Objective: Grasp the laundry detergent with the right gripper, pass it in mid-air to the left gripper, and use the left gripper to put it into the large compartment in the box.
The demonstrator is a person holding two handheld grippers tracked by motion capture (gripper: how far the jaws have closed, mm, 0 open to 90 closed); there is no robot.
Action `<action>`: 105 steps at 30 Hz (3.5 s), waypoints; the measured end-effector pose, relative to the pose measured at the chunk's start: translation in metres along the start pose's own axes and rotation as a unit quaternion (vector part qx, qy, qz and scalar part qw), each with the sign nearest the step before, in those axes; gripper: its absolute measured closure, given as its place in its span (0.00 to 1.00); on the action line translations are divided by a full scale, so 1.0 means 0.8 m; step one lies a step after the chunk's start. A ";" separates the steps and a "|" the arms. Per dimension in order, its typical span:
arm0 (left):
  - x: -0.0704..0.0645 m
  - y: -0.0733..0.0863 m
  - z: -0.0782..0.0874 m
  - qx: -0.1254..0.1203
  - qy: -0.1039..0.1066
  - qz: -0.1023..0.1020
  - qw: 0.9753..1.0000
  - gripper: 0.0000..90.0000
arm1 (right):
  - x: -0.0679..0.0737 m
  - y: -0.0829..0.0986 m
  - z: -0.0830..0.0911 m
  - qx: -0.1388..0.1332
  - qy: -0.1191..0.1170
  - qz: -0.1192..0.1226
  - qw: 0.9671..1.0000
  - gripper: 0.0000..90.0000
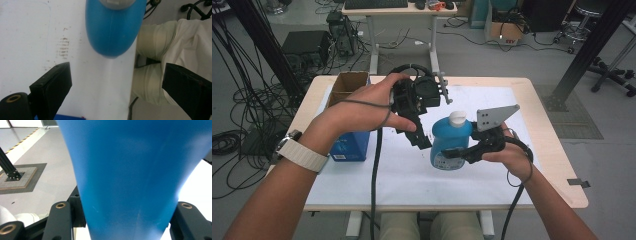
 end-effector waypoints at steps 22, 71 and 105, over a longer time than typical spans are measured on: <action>-0.004 -0.009 -0.009 0.004 0.004 -0.003 1.000 0.10 | 0.006 -0.002 -0.031 0.000 -0.018 0.003 1.000 0.48; 0.001 -0.018 -0.019 -0.003 0.007 -0.002 1.000 0.10 | 0.004 -0.002 -0.048 0.025 -0.026 0.012 0.999 0.48; 0.002 -0.018 -0.019 -0.006 0.006 -0.001 1.000 0.10 | 0.002 -0.002 -0.045 0.021 -0.023 0.008 0.999 0.48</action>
Point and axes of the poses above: each handheld gripper's, and its own axes: z roughly backward along the jaws, y roughly out of its underside, x roughly to its left, the point moved 2 cm from there along -z, roughly forward along the jaws, and after that the axes turned 13 degrees about z, right-handed, at the moved point
